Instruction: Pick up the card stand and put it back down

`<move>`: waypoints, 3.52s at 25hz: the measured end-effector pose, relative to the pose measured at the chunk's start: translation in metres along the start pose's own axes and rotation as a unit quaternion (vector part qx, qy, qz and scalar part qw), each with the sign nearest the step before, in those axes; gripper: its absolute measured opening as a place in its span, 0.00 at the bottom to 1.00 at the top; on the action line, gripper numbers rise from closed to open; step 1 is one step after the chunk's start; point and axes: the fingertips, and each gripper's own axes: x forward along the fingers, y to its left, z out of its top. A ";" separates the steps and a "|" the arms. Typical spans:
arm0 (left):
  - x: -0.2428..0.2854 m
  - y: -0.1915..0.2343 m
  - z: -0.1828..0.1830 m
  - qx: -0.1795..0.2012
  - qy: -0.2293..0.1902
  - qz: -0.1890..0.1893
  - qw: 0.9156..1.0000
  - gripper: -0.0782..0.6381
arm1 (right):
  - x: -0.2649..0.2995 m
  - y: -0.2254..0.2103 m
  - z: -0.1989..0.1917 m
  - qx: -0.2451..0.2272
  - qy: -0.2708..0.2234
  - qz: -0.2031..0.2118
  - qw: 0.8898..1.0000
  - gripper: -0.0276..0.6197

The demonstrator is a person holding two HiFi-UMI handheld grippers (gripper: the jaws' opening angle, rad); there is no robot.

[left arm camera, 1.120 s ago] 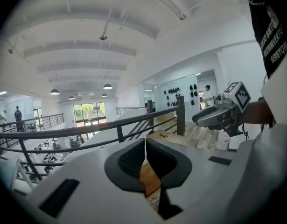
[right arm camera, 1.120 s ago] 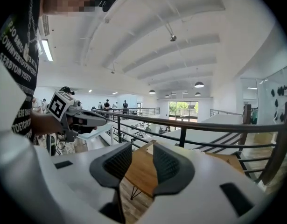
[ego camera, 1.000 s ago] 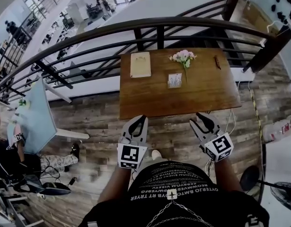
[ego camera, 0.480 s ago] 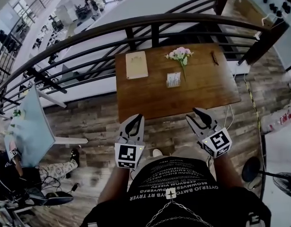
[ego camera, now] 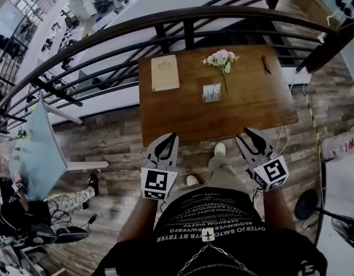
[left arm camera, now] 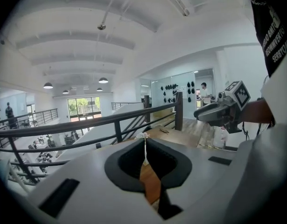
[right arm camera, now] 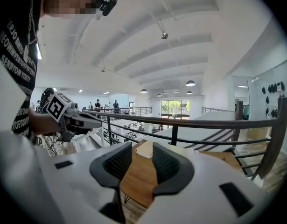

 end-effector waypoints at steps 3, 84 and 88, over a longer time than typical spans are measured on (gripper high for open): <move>0.011 0.004 0.007 -0.006 0.001 0.016 1.000 0.16 | 0.011 -0.016 -0.007 -0.001 0.010 0.012 1.000 0.25; 0.157 0.007 -0.063 -0.059 0.152 0.038 0.986 0.16 | 0.269 -0.140 -0.273 0.045 0.184 0.207 0.960 0.30; 0.148 0.008 -0.061 -0.053 0.149 0.038 0.987 0.16 | 0.260 -0.139 -0.274 0.082 0.176 0.194 0.962 0.30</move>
